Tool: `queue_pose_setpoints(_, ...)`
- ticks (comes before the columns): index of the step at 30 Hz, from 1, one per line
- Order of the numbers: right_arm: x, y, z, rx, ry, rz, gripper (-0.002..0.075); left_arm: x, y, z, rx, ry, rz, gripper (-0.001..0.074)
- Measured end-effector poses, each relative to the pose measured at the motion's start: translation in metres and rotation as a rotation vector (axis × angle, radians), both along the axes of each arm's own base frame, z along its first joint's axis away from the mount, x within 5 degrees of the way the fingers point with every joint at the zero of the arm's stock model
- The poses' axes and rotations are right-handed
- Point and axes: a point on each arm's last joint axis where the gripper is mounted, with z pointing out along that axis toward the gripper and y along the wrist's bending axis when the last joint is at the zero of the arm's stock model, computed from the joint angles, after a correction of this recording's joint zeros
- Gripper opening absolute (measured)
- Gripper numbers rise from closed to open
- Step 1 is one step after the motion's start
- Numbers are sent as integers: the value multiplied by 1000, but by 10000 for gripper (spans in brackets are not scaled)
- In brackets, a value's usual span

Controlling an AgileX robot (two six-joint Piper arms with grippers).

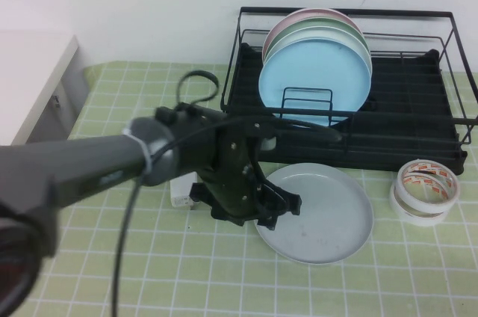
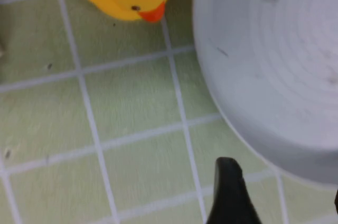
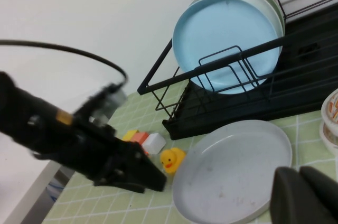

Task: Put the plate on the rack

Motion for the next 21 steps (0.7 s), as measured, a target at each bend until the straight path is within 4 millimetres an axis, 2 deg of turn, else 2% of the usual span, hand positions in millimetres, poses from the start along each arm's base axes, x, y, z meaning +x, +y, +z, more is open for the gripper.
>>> queue_pose_setpoints(10,0,0,0,-2,0,0,9,28,-19,-41,28,2,-10,378)
queue_pose_setpoints(15,0,0,0,-3,1,2,9,34,-23,-57,44,14,-3,365)
queue_pose_setpoints(18,0,0,0,-6,2,3,9,36,-25,-58,40,14,7,299)
queue_pose_setpoints(21,0,0,0,-6,2,3,9,37,-24,-58,40,14,11,190)
